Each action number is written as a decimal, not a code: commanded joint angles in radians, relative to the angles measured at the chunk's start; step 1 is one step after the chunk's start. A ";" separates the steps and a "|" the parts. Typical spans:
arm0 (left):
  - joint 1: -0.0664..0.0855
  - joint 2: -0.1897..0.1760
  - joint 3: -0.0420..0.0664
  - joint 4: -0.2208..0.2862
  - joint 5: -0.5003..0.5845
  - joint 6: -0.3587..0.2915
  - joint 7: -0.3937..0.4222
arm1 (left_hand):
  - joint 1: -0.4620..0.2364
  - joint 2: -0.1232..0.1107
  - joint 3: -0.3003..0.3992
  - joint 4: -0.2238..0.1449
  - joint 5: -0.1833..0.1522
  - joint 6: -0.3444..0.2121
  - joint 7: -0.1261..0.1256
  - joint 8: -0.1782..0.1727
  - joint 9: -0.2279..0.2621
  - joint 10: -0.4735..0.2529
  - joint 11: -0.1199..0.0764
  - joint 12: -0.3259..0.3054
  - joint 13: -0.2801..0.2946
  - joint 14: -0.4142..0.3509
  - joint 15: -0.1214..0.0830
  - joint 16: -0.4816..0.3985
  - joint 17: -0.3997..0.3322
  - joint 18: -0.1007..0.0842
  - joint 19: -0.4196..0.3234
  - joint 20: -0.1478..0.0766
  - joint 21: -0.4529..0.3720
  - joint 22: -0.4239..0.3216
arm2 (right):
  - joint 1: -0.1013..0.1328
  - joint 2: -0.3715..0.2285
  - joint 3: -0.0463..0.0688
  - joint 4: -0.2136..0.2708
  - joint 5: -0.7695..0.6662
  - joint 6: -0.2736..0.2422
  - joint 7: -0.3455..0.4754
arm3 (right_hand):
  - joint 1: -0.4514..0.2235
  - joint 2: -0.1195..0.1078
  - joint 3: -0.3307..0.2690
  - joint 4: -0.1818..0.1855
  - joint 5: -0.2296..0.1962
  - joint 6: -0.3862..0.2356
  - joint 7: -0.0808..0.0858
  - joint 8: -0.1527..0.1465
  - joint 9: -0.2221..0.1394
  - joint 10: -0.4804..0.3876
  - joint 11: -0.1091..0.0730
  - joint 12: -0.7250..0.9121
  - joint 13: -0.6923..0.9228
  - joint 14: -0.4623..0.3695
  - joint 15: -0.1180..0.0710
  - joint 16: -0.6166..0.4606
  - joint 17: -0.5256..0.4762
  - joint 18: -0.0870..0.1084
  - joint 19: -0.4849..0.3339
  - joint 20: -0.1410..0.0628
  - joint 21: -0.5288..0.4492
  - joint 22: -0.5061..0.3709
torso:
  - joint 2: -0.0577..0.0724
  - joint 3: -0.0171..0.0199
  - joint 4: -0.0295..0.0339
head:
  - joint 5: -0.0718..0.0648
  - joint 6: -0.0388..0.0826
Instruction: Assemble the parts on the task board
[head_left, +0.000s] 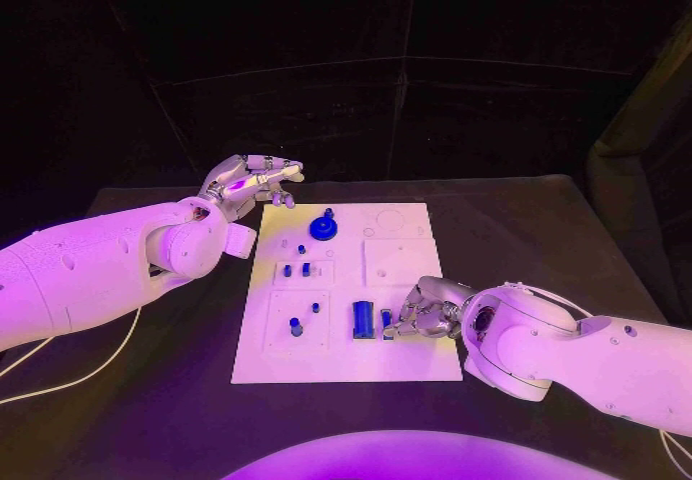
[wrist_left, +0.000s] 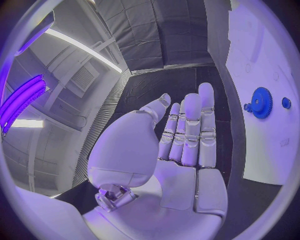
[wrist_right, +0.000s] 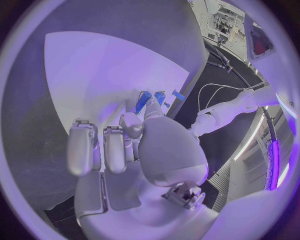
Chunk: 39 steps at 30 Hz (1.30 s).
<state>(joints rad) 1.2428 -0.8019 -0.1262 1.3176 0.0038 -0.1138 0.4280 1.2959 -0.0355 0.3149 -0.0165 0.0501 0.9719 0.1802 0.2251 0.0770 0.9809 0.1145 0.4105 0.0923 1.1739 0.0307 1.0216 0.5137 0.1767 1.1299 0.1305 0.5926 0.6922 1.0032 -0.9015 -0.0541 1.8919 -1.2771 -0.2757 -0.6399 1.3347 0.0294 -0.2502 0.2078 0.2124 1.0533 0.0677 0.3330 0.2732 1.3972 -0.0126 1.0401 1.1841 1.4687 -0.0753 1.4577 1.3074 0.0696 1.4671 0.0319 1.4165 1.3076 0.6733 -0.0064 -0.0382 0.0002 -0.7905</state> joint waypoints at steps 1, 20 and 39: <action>0.001 0.000 0.001 0.000 0.002 0.012 0.002 | 0.000 0.010 -0.006 0.000 0.000 -0.006 0.001 0.003 -0.002 -0.006 -0.002 0.005 -0.001 -0.005 0.001 -0.004 -0.001 0.006 0.002 0.003 -0.006 -0.001 | 0.000 0.002 -0.001 -0.005 -0.019 0.030 0.000 | -0.001 0.009 -0.003 -0.003 -0.005 0.006 0.001 -0.002 0.001 0.002 0.002 -0.004 0.000 0.065 -0.003 0.001 0.079 -0.013 0.002 -0.003 0.003 0.004 | -0.001 -0.0001 -0.0015 | 0.002 -0.001; 0.001 0.001 0.001 -0.001 0.002 0.013 0.000 | -0.001 0.011 -0.007 0.001 0.000 -0.006 0.001 0.004 -0.002 -0.007 -0.002 0.006 -0.001 -0.005 0.001 -0.004 -0.002 0.006 0.003 0.003 -0.007 -0.002 | 0.000 0.027 -0.001 -0.054 -0.043 -0.003 0.006 | -0.008 0.033 -0.003 0.000 0.002 0.011 -0.002 -0.002 0.004 0.004 0.000 -0.003 0.001 0.066 -0.004 0.003 0.083 -0.014 0.004 -0.003 0.005 0.009 | 0.000 0.0005 -0.0007 | 0.002 0.000; 0.001 0.001 0.001 -0.006 0.003 0.011 0.001 | -0.001 0.012 -0.007 0.001 0.000 -0.007 0.001 0.005 -0.002 -0.008 -0.002 0.007 -0.001 -0.005 0.001 -0.004 -0.002 0.006 0.003 0.004 -0.008 -0.003 | 0.032 -0.039 0.000 -0.088 0.272 -0.088 0.411 | -0.007 0.017 -0.039 -0.006 0.005 -0.060 0.025 -0.045 -0.005 -0.133 0.024 -0.307 -0.204 0.013 0.013 -0.142 -0.113 0.028 -0.092 0.012 -0.137 -0.200 | -0.007 -0.0005 -0.0027 | 0.001 0.017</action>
<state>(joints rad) 1.2427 -0.8019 -0.1264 1.3132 0.0038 -0.1125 0.4249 1.2952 -0.0348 0.3144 -0.0160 0.0501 0.9719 0.1802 0.2251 0.0763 0.9809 0.1145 0.4108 0.0924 1.1739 0.0307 1.0216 0.5130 0.1768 1.1299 0.1304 0.5888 0.6907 1.0268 -0.9383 -0.0562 1.8152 -1.1824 -0.3190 -0.4382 1.3143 0.0457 -0.2888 0.2076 0.2155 0.9982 0.0901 0.2913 0.2692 1.2784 0.0099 0.7657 1.0018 1.4654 -0.0672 1.3298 1.2096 0.0871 1.3835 0.0427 1.2937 1.1261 0.6692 -0.0064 -0.0396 0.0031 -0.7795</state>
